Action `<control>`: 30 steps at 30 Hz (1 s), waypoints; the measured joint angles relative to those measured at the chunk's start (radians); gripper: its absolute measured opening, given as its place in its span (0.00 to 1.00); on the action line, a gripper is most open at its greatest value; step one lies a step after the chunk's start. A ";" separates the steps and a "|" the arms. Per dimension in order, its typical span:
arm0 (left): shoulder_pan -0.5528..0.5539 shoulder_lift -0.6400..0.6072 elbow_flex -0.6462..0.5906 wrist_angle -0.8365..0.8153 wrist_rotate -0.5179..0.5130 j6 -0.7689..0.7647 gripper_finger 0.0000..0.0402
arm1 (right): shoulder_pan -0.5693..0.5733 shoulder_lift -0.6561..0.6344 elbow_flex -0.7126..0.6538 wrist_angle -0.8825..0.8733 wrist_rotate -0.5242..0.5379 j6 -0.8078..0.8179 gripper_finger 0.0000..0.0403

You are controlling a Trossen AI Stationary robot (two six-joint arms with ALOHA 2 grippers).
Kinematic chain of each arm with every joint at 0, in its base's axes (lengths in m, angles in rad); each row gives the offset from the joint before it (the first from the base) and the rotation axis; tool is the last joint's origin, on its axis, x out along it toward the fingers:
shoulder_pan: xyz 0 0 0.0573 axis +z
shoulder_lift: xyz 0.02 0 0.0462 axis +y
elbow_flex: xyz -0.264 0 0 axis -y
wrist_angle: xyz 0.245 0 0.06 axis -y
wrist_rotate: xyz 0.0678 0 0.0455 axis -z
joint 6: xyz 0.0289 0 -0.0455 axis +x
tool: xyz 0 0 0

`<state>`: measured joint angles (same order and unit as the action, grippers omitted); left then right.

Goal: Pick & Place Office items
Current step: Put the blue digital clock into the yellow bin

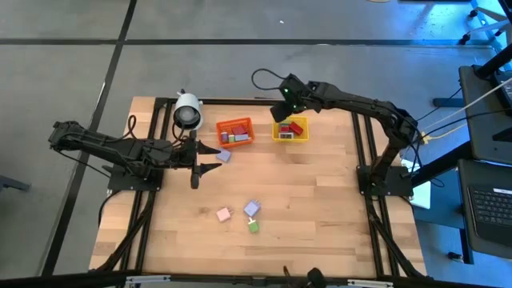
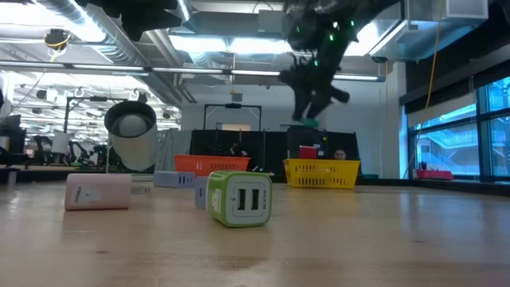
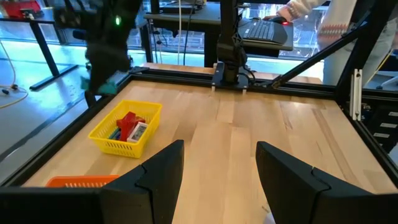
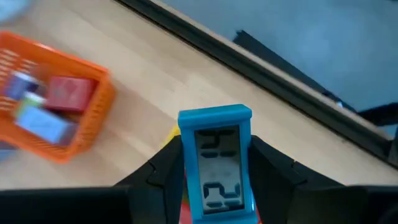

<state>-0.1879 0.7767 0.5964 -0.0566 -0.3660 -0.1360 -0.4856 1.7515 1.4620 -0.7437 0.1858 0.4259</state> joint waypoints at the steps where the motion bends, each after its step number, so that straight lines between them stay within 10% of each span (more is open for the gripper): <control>1: 0.000 0.000 0.000 0.000 0.000 0.000 0.49 | -0.007 0.000 -0.029 0.026 -0.015 0.001 0.35; 30: 0.000 0.000 0.000 -0.020 0.001 0.000 0.49 | -0.016 0.002 -0.346 0.255 -0.071 0.001 0.36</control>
<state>-0.1879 0.7769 0.5964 -0.0763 -0.3653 -0.1360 -0.5015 1.7531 1.1156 -0.4891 0.1146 0.4268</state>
